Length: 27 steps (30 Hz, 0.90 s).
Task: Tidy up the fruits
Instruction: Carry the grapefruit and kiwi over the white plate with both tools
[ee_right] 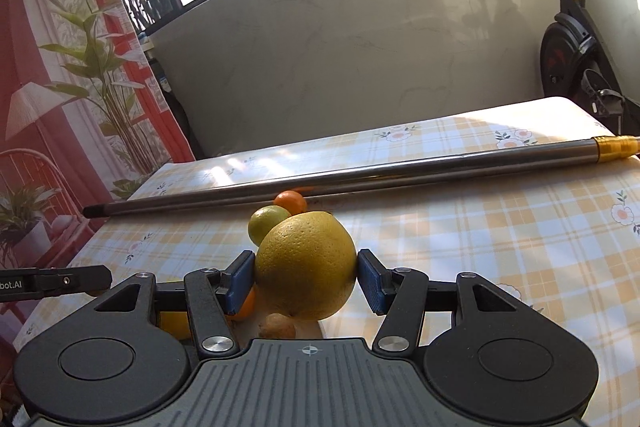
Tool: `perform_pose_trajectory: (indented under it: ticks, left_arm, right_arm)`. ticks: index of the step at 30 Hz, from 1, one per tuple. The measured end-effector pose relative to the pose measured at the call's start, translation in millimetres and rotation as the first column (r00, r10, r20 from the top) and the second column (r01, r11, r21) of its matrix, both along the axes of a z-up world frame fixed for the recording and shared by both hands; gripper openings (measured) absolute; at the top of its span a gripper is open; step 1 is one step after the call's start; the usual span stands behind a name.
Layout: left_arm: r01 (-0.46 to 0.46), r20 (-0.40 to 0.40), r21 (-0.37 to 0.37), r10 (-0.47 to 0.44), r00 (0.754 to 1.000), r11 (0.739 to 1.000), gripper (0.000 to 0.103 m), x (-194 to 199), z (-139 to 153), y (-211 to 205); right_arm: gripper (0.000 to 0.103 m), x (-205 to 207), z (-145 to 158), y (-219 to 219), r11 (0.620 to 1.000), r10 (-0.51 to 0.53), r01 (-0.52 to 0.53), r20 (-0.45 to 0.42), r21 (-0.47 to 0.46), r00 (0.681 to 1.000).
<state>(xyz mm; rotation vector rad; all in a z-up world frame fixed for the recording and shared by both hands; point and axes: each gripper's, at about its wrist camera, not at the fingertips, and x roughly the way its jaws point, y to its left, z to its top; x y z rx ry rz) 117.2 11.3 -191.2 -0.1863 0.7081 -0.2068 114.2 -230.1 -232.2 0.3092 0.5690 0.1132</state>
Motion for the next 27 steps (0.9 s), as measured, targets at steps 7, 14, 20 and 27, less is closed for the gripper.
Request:
perform_pose_trajectory:
  ticks: [7, 14, 20, 27]
  left_arm:
    - [-0.005, -0.006, -0.015, 0.005, 1.000, 1.000, 0.029, -4.9, -0.3, 7.2]
    - [-0.014, -0.008, -0.023, 0.014, 1.000, 1.000, 0.029, -9.5, -2.8, 12.7]
    - [0.004, -0.018, -0.015, -0.004, 1.000, 1.000, 0.029, -11.3, -6.4, 10.4]
    - [0.008, -0.024, -0.008, -0.008, 1.000, 1.000, 0.029, -12.2, -7.9, 9.5]
  right_arm:
    - [0.052, 1.1, 0.1, 36.4, 0.994, 0.099, -0.101, -0.033, -0.052, 0.995]
    - [0.051, -0.7, -2.2, 73.6, 0.974, 0.184, -0.192, -0.071, -0.121, 0.980]
    - [0.052, 0.5, -9.6, 79.0, 0.973, 0.172, -0.187, -0.109, -0.137, 0.979]
    - [0.052, 2.1, -11.0, 77.7, 0.971, 0.174, -0.188, -0.107, -0.147, 0.979]
